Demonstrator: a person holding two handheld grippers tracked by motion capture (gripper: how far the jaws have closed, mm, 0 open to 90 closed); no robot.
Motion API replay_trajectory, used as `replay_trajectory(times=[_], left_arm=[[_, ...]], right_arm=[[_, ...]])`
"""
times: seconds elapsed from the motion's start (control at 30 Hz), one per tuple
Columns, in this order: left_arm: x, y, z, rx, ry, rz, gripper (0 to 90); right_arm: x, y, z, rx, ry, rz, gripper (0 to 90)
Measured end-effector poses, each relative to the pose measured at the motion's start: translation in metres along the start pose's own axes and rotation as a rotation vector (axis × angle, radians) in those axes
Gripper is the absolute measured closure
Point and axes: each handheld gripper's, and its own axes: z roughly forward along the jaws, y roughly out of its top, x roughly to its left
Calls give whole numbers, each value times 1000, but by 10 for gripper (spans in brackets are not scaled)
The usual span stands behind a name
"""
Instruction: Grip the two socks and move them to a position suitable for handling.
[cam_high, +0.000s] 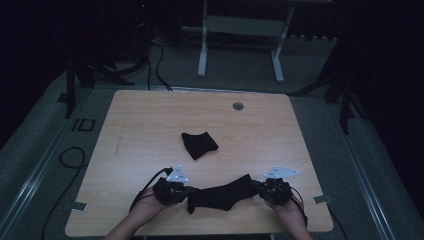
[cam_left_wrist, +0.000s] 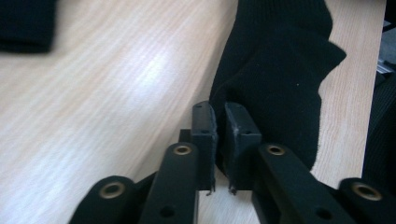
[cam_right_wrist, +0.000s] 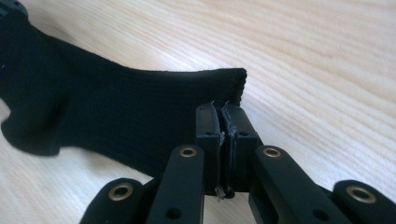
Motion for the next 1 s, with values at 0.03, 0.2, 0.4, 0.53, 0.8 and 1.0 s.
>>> replay_trajectory(times=[0.03, 0.2, 0.4, 0.53, 0.8, 1.0], left_arm=[[-1, 0, 3, 11, -5, 4, 782], [-4, -2, 12, 23, -6, -1, 686], [-7, -4, 12, 19, -6, -2, 657], [-12, -3, 13, 5, -21, -10, 656], [-19, -2, 29, 56, -33, -5, 618], [-20, -1, 30, 48, -39, -10, 873]], right_arm=[[-1, -2, 1, 2, -9, -2, 857], [-7, -7, 1, 15, -27, 1, 857], [-19, -13, -3, 13, -73, 27, 856], [-25, -16, -5, 12, -94, 43, 853], [-25, -17, -2, 23, -101, 39, 851], [-25, -16, -2, 22, -104, 39, 851]])
